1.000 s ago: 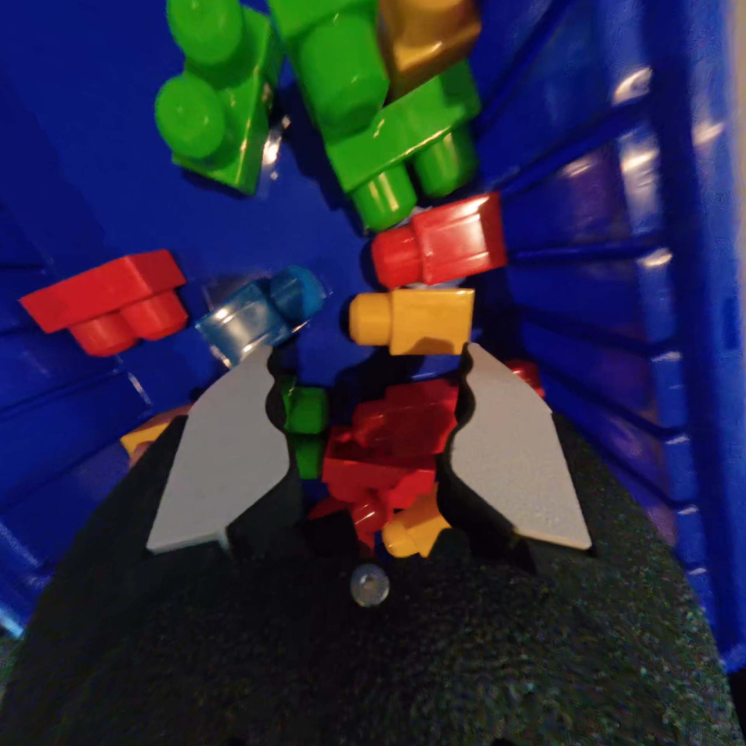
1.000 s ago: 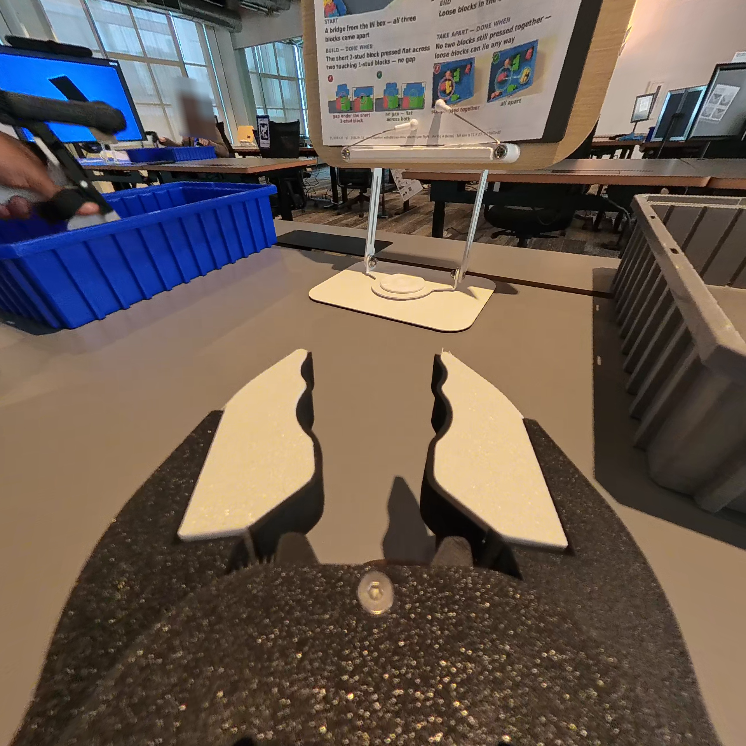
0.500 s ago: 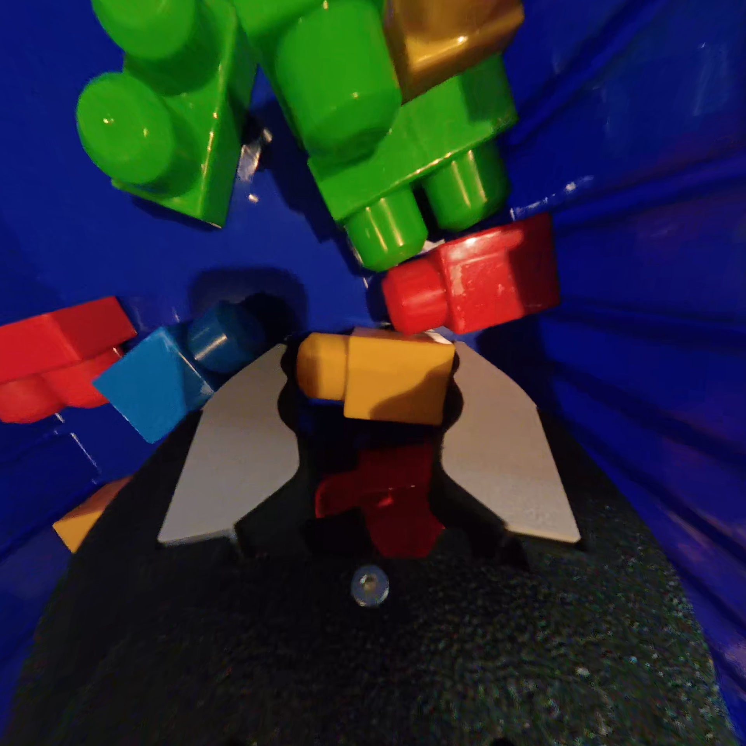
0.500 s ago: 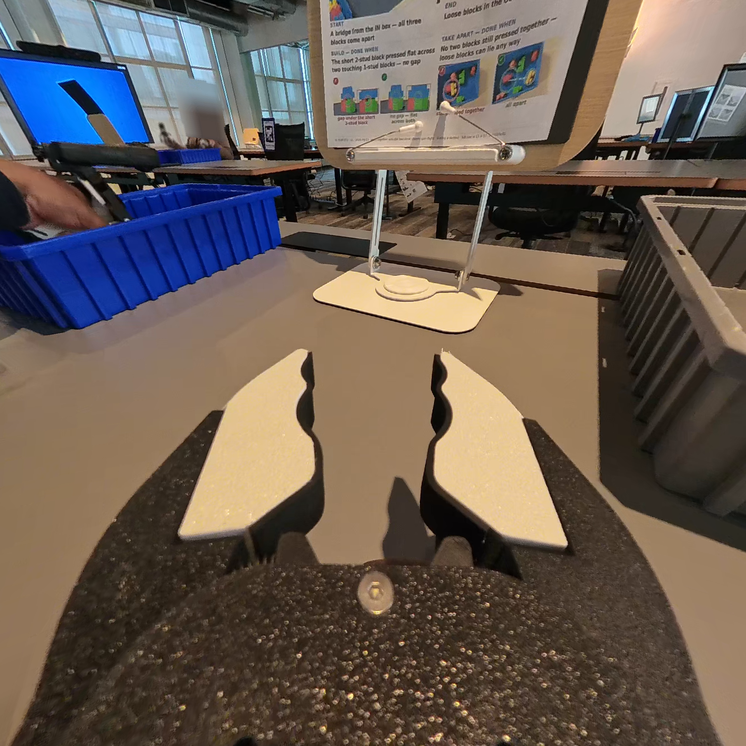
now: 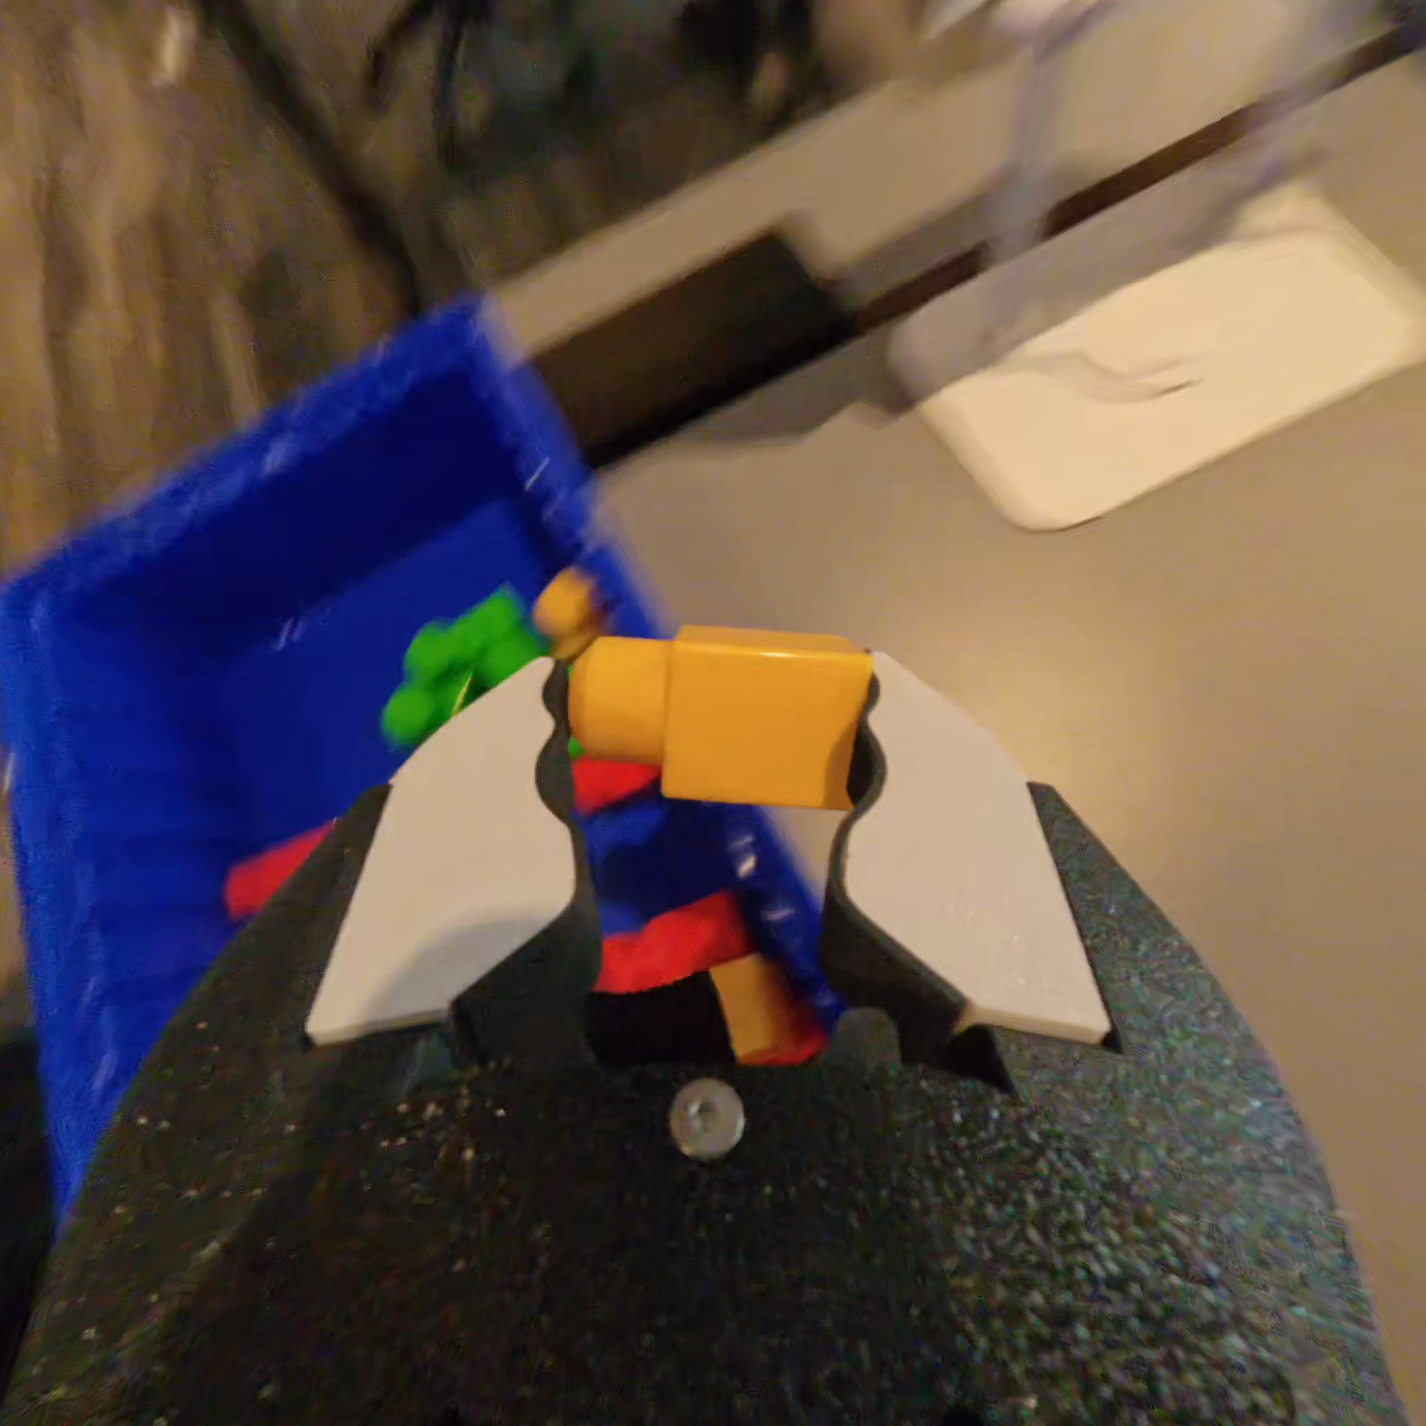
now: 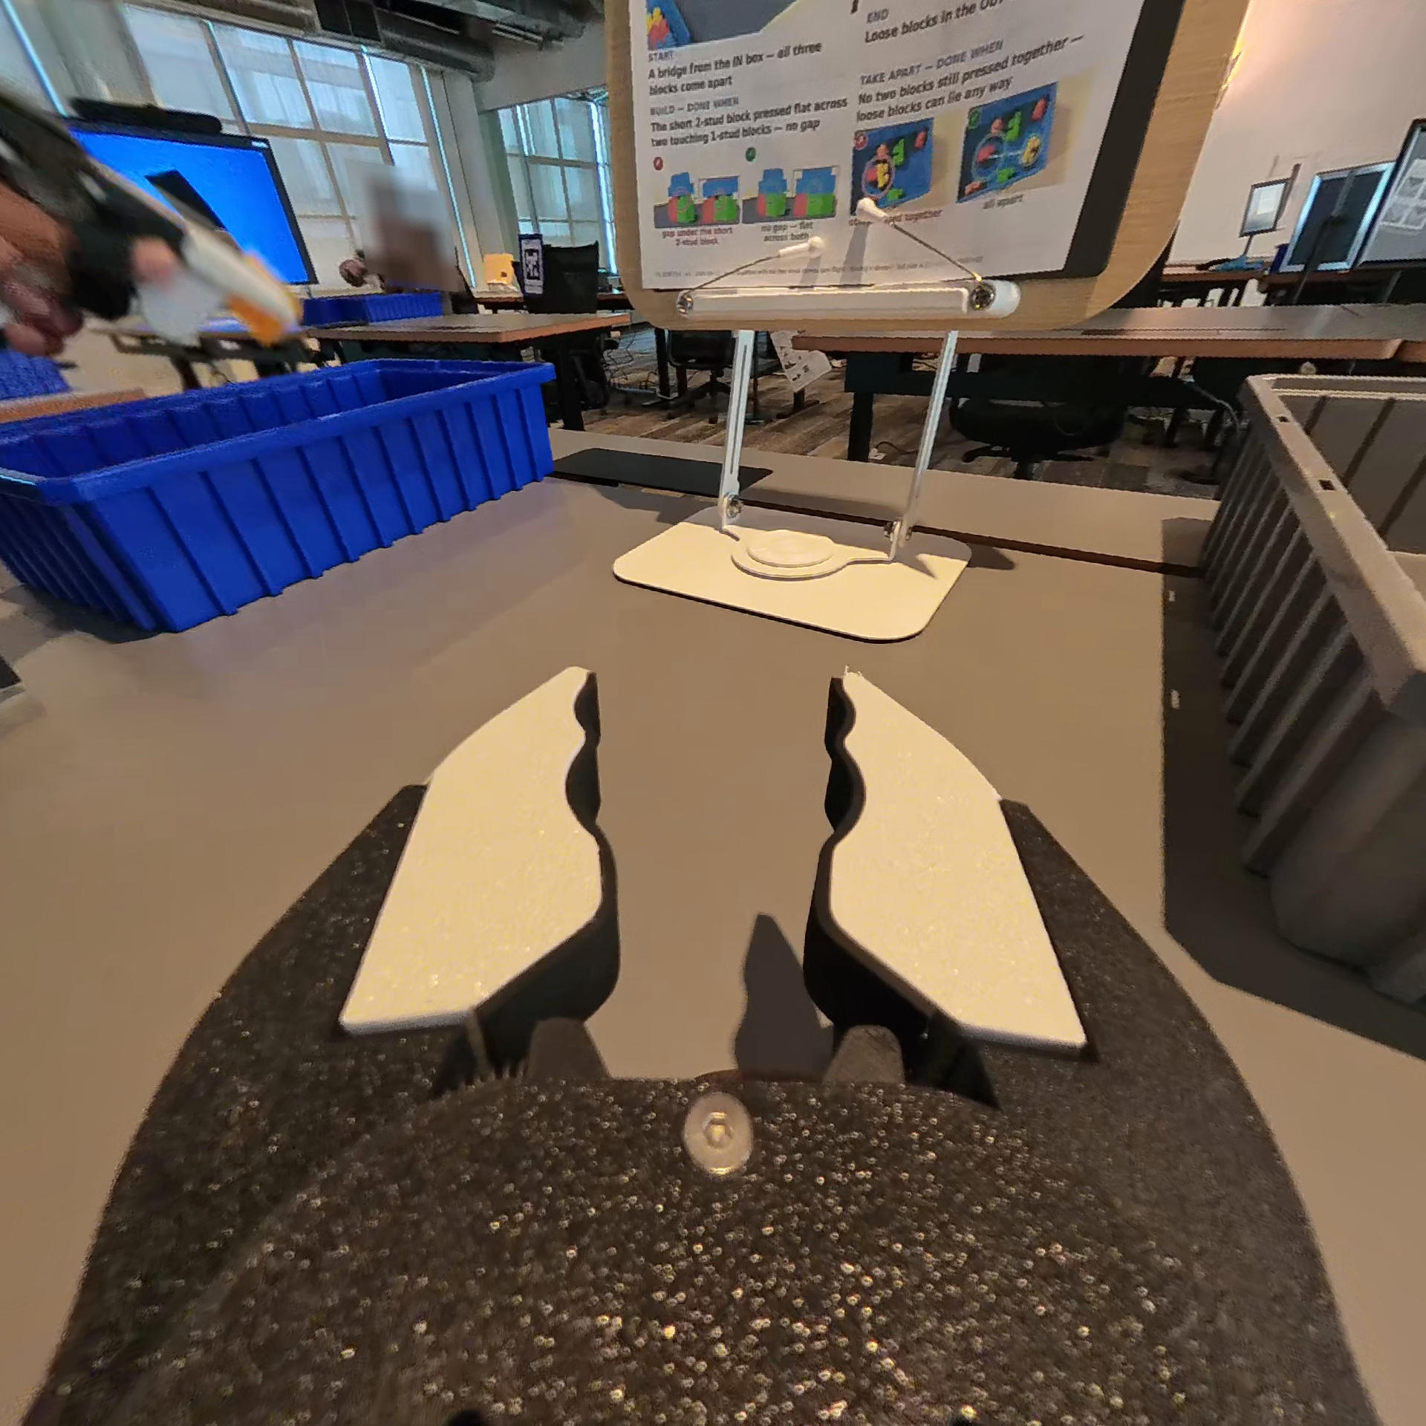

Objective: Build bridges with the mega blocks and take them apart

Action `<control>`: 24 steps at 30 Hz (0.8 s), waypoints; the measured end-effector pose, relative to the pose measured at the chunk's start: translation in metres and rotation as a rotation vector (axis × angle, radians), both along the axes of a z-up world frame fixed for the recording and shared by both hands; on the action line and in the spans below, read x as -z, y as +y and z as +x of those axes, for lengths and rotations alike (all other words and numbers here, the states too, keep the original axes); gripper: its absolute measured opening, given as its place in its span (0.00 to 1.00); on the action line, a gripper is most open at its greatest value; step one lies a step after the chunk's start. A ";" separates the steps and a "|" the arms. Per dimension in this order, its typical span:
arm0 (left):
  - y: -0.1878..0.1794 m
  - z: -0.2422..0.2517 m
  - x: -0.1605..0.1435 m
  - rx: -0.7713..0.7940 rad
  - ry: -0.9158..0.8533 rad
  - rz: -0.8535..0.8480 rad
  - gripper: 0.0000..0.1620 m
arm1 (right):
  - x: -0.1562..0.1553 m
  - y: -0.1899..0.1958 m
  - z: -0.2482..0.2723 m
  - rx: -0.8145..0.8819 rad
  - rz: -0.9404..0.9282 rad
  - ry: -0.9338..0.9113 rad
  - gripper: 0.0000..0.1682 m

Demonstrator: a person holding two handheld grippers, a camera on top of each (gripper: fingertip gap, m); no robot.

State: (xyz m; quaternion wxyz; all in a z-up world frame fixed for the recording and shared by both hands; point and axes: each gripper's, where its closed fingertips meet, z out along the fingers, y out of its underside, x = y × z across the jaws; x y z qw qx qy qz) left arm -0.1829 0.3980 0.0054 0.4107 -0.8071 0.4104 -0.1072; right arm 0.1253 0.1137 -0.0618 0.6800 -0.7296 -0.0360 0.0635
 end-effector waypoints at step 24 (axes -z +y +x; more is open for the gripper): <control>-0.275 0.247 0.042 1.006 -0.072 0.995 0.43 | -0.023 0.008 -0.083 -0.637 -0.228 0.115 0.46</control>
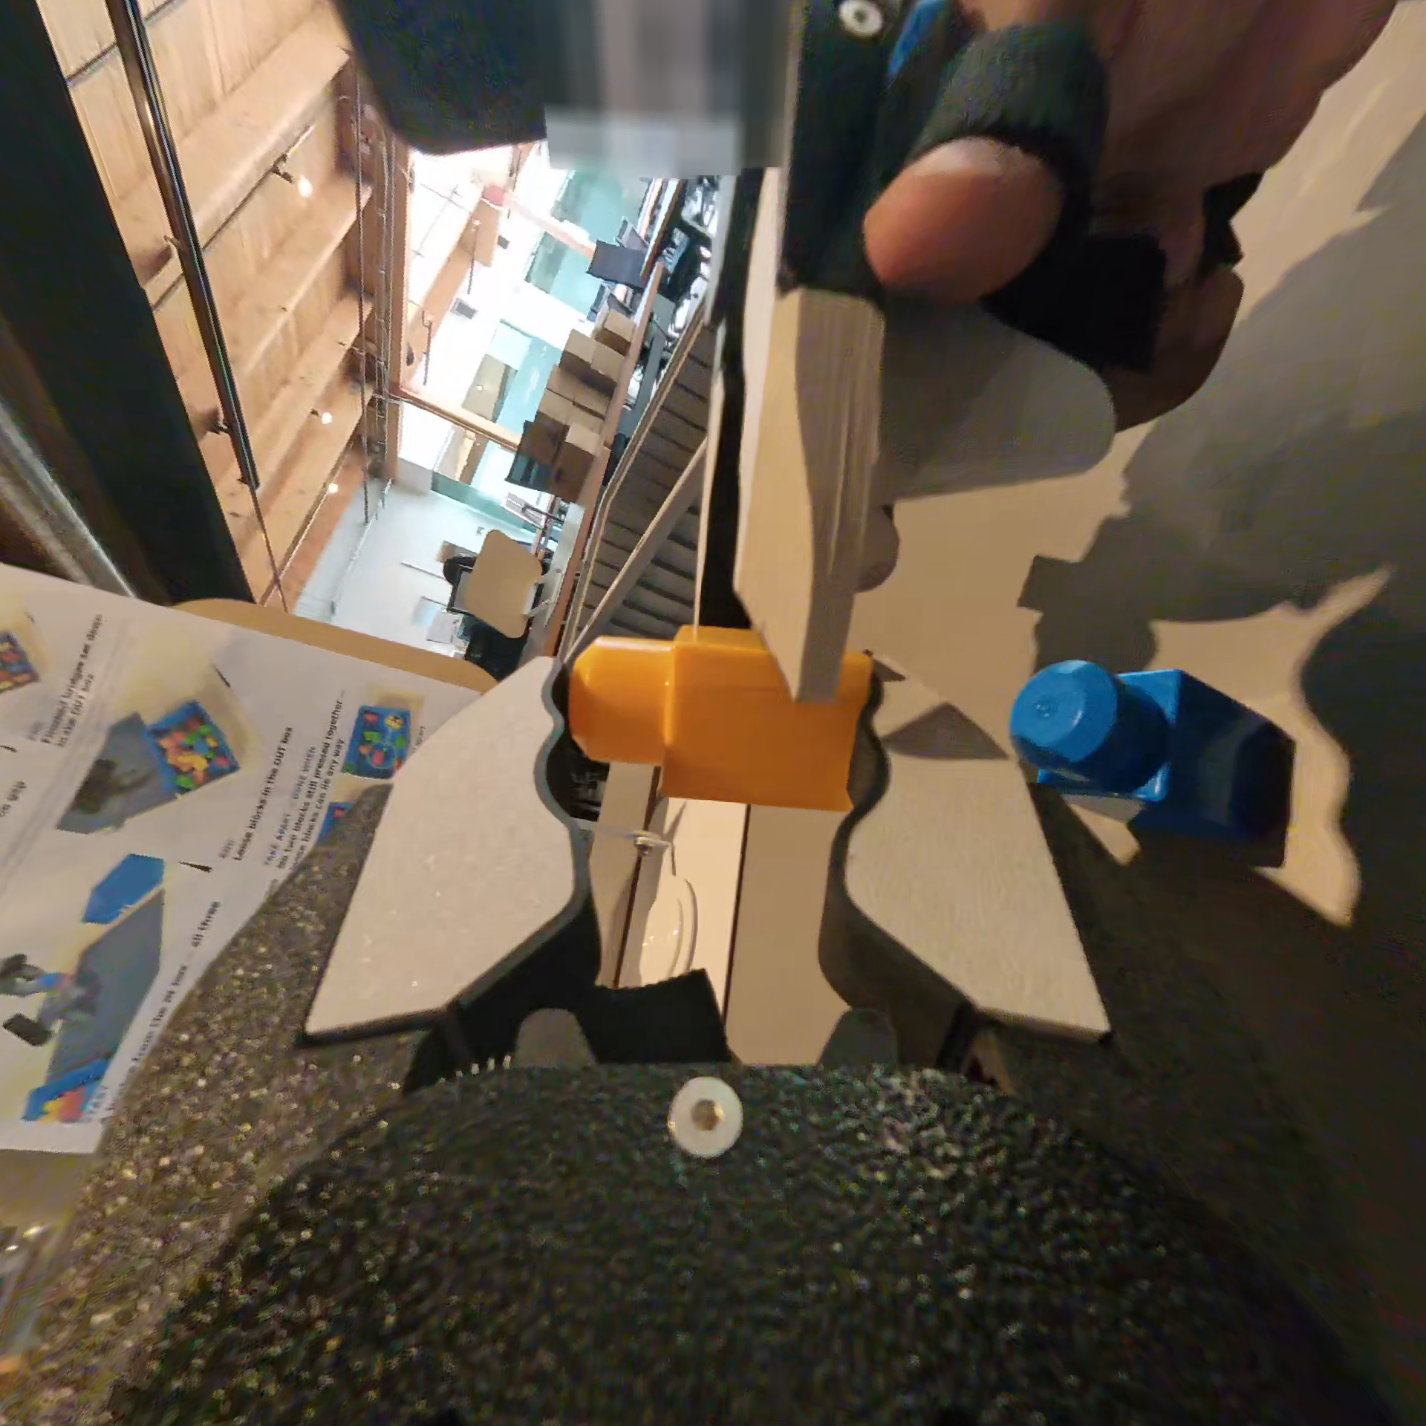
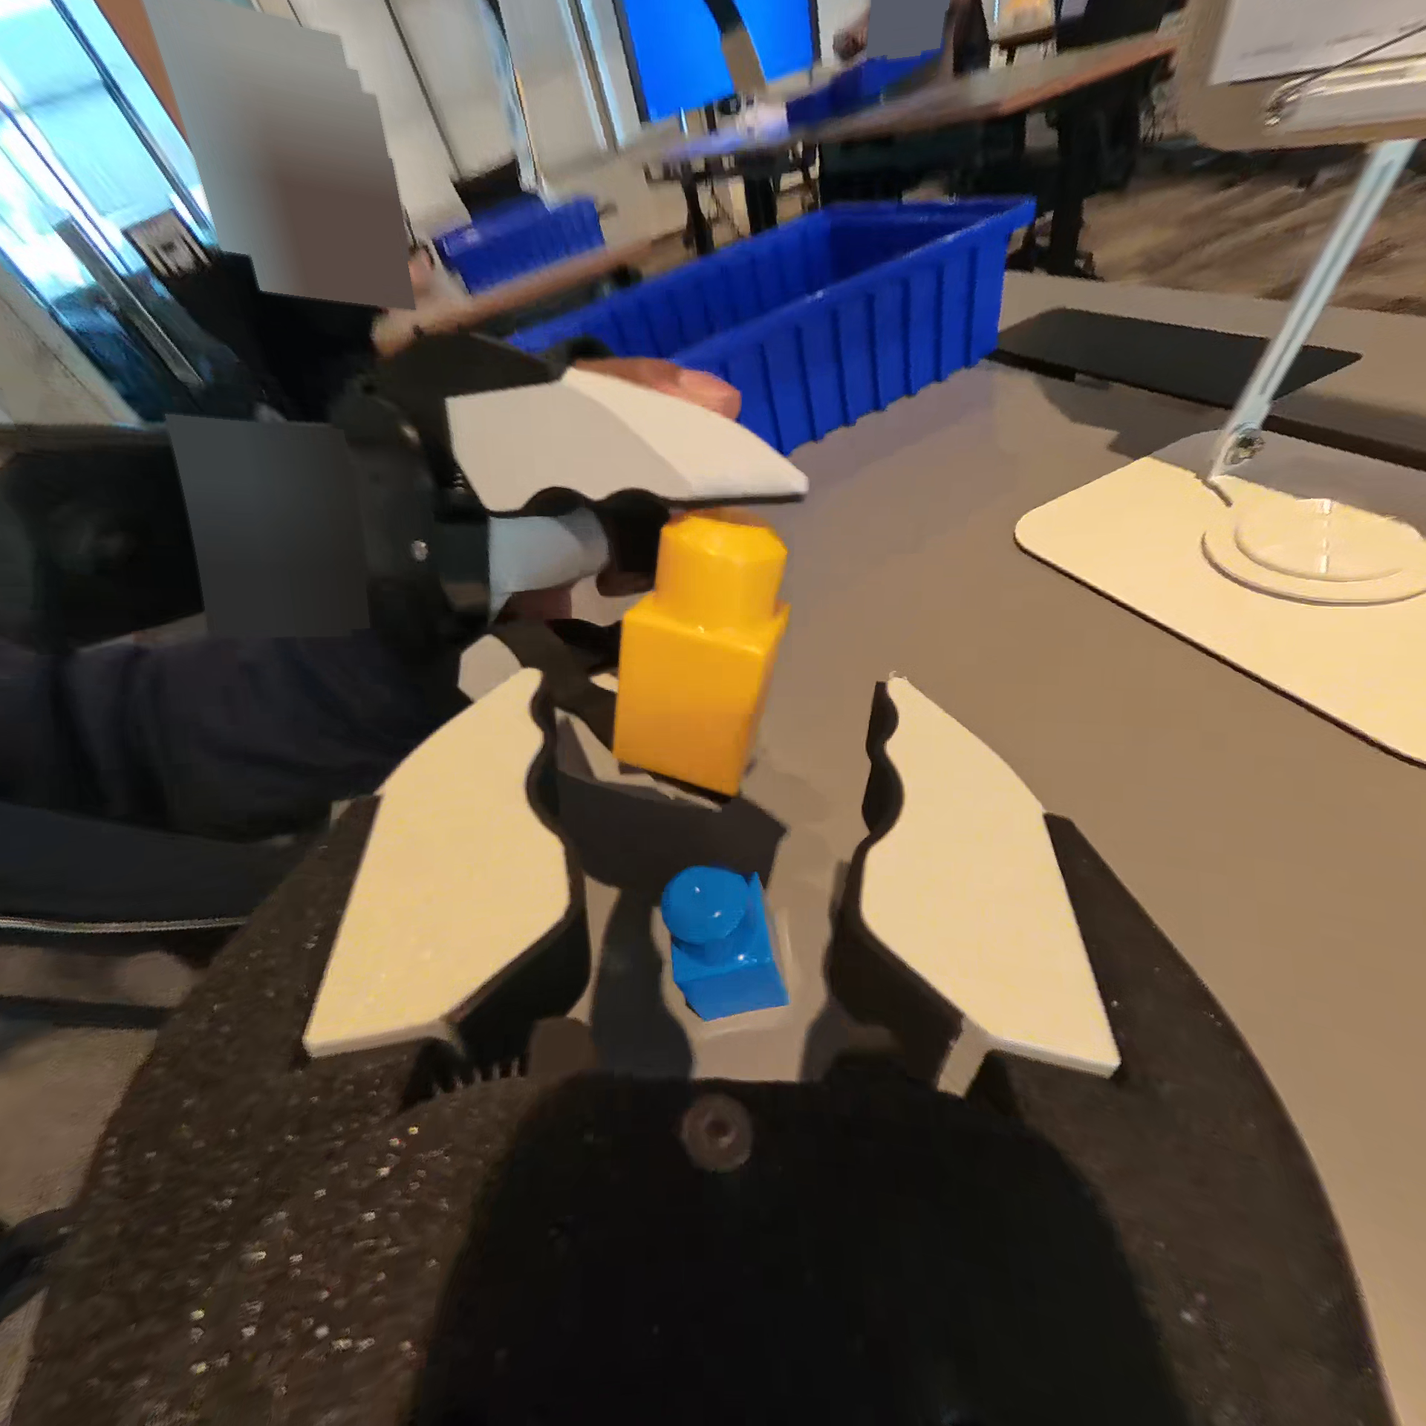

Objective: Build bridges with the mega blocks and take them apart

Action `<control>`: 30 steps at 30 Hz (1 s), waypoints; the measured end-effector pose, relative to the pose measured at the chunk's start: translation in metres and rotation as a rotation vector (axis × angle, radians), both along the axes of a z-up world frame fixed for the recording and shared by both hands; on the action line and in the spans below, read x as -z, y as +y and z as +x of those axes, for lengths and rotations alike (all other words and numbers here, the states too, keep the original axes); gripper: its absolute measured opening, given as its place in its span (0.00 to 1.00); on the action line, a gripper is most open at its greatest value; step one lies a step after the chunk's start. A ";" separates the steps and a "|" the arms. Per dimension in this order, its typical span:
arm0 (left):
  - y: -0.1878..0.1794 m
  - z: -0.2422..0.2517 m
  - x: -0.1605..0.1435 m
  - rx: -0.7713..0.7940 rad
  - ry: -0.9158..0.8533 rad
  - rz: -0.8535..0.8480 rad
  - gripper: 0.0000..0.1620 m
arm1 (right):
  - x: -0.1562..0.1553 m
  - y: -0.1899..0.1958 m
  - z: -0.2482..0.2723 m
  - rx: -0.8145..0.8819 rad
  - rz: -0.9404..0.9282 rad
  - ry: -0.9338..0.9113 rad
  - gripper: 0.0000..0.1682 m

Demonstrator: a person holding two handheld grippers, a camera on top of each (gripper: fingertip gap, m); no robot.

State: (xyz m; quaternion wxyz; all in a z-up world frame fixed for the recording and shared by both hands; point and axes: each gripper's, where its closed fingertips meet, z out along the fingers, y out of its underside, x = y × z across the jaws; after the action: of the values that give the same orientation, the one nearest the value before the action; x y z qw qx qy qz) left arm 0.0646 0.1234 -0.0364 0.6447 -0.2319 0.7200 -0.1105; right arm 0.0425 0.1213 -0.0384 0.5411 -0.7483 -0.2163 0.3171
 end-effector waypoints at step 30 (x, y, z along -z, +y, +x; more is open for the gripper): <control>0.024 -0.020 -0.014 -0.041 -0.084 -0.111 0.32 | 0.083 -0.044 0.016 -0.151 0.103 -0.490 0.23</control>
State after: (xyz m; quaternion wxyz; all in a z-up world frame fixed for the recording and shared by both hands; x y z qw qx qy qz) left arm 0.0444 0.1478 -0.0222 0.6625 -0.2770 0.6803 -0.1465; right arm 0.0584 0.0769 -0.1210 0.4848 -0.7560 -0.4119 0.1544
